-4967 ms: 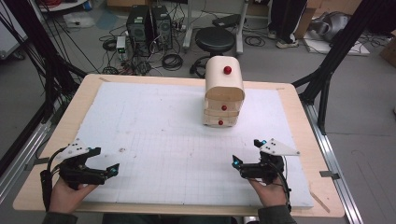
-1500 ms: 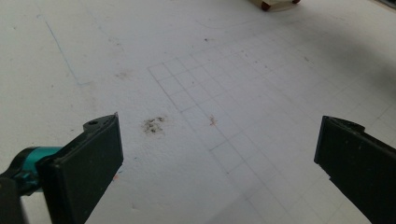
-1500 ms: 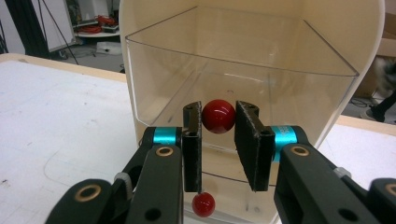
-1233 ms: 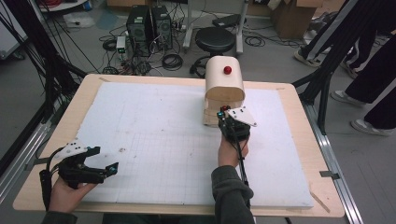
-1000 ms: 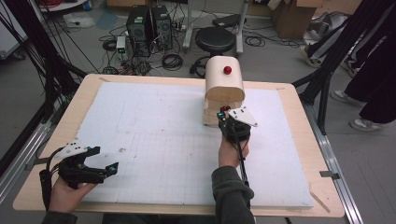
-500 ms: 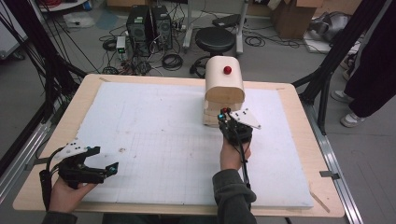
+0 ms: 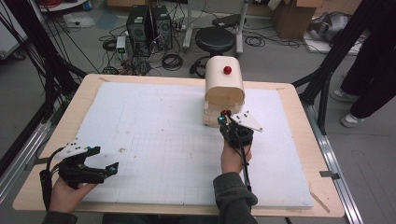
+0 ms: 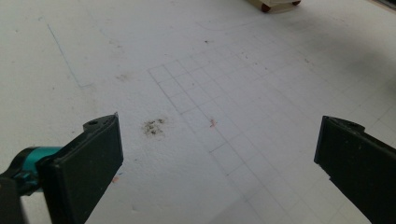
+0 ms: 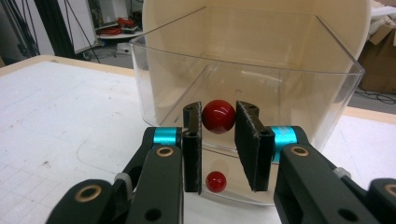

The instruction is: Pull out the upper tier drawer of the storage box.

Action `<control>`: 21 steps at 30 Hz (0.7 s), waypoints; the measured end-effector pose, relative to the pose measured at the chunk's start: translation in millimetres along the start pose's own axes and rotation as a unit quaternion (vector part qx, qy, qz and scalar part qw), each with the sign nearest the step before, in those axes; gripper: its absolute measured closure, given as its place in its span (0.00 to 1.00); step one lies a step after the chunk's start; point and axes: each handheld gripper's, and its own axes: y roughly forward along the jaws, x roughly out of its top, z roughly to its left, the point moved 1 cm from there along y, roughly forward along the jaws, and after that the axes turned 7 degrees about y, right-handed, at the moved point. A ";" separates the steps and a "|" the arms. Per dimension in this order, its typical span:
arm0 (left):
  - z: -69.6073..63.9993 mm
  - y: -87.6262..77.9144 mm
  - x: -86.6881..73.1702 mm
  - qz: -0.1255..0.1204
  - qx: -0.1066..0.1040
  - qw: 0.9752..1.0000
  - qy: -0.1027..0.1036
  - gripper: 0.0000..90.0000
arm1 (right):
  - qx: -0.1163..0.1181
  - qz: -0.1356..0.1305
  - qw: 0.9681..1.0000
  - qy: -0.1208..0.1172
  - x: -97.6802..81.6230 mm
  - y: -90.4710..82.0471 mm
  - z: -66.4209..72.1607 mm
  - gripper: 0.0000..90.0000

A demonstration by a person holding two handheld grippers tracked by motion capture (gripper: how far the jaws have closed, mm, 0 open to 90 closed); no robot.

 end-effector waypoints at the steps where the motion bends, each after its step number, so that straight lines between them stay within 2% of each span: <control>1: 0.0 -0.1 0.0 0.000 0.000 1.000 0.000 0.02 | 0.001 0.000 1.000 0.002 -0.3 -0.7 0.1 0.81; 21: -0.4 -0.1 0.2 -0.001 0.003 1.000 0.000 0.02 | 0.007 -0.003 1.000 0.002 -2.2 -12.1 1.5 0.81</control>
